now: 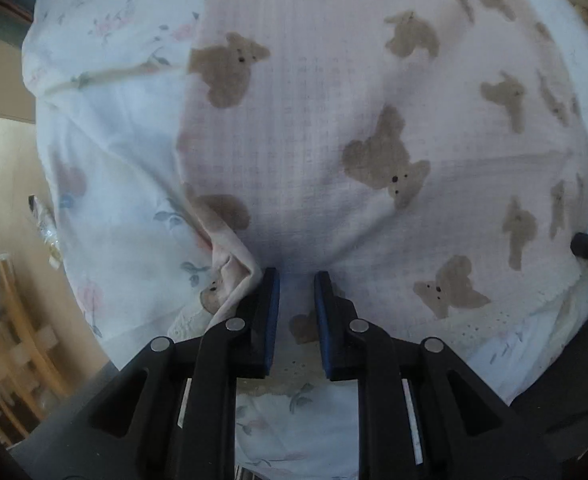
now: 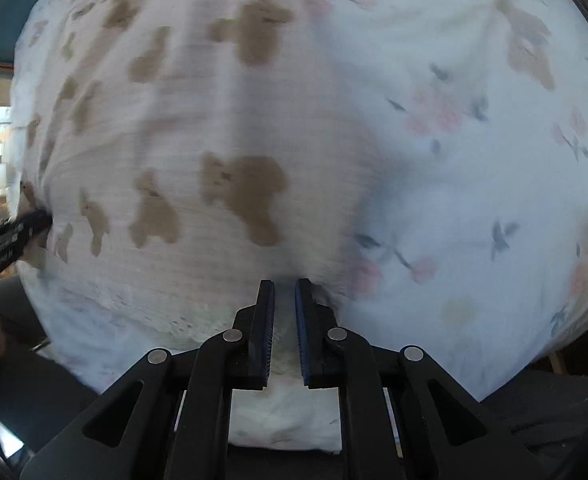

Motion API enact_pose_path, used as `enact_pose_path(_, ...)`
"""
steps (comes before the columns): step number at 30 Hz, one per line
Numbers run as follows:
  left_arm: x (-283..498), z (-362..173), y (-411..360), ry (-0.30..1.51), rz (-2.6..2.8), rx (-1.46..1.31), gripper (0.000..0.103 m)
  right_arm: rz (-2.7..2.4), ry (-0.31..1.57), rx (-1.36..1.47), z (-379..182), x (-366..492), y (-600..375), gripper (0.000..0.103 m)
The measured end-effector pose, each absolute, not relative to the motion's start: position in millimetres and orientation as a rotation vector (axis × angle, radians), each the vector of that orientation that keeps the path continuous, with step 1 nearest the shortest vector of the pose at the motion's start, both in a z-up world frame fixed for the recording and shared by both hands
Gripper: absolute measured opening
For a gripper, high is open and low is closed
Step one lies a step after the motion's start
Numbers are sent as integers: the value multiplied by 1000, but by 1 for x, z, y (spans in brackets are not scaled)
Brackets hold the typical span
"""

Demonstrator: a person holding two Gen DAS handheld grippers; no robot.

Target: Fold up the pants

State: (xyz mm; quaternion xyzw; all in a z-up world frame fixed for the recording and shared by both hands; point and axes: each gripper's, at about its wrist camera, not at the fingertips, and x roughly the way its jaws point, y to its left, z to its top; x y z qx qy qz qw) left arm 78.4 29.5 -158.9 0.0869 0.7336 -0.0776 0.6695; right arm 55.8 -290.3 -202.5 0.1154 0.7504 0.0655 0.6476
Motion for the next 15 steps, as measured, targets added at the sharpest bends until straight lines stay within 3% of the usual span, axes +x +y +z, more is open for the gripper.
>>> enact_pose_path(4, 105, -112, 27, 1516, -211, 116, 17, 152, 1555, 401, -168, 78, -311, 15)
enact_pose_path(6, 134, -86, 27, 1422, -203, 78, 38, 180, 1470, 480, -150, 102, -326, 24)
enact_pose_path(7, 148, -76, 27, 1374, -193, 65, 58, 189, 1427, 503, -141, 118, -334, 51)
enact_pose_path(8, 168, -63, 28, 1307, -166, 48, 76, 186, 1395, 512, -134, 132, -339, 72)
enact_pose_path(10, 204, -52, 27, 1214, -147, 29, 86, 187, 1306, 528, -120, 166, -352, 73)
enact_pose_path(15, 303, -77, 20, 1190, -177, -54, 86, 333, 1215, 565, -113, 258, -347, 73)
